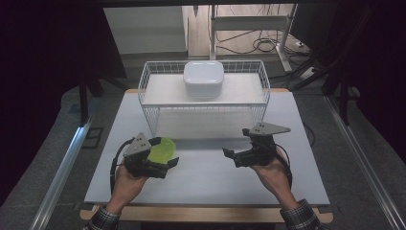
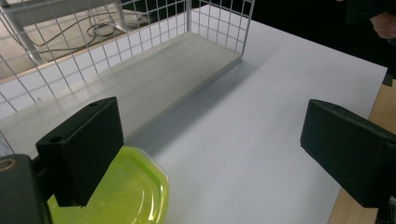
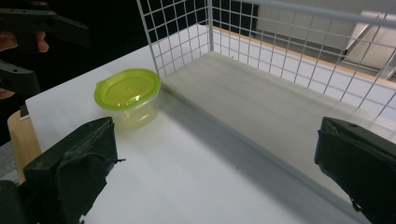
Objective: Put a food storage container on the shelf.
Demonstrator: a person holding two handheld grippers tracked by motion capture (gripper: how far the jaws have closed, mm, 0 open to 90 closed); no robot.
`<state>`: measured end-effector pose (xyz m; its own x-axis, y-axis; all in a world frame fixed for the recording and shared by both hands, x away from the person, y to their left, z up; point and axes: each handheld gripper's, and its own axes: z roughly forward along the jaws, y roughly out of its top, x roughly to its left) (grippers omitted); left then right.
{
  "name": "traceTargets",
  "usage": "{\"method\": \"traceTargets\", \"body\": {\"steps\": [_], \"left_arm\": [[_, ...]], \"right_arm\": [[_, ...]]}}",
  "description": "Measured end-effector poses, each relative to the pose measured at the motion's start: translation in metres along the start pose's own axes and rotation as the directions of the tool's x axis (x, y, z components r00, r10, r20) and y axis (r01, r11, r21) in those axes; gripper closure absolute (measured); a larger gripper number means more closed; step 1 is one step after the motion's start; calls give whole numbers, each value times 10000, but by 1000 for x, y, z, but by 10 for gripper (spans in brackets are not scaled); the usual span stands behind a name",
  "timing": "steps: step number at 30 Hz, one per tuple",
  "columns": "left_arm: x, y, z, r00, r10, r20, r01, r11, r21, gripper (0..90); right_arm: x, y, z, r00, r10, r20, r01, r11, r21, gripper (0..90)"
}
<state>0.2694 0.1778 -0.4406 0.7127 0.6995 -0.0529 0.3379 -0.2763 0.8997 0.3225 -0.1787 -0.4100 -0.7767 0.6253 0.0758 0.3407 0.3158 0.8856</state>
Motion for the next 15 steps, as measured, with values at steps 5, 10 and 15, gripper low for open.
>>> {"method": "traceTargets", "body": {"steps": [5,10,15], "left_arm": [[-4,-16,0,9997,-237,-74,238,9994,237,40],[-7,-34,1,9996,-281,-41,283,9981,543,26],[-12,-48,-1,9998,-126,-184,136,9983,565,22]], "right_arm": [[3,-15,-2,9995,98,-289,-100,9999,-46,0],[6,-32,-1,9991,318,-267,-316,9994,108,0],[9,-44,-3,9993,363,-94,-361,9991,243,0]]}}
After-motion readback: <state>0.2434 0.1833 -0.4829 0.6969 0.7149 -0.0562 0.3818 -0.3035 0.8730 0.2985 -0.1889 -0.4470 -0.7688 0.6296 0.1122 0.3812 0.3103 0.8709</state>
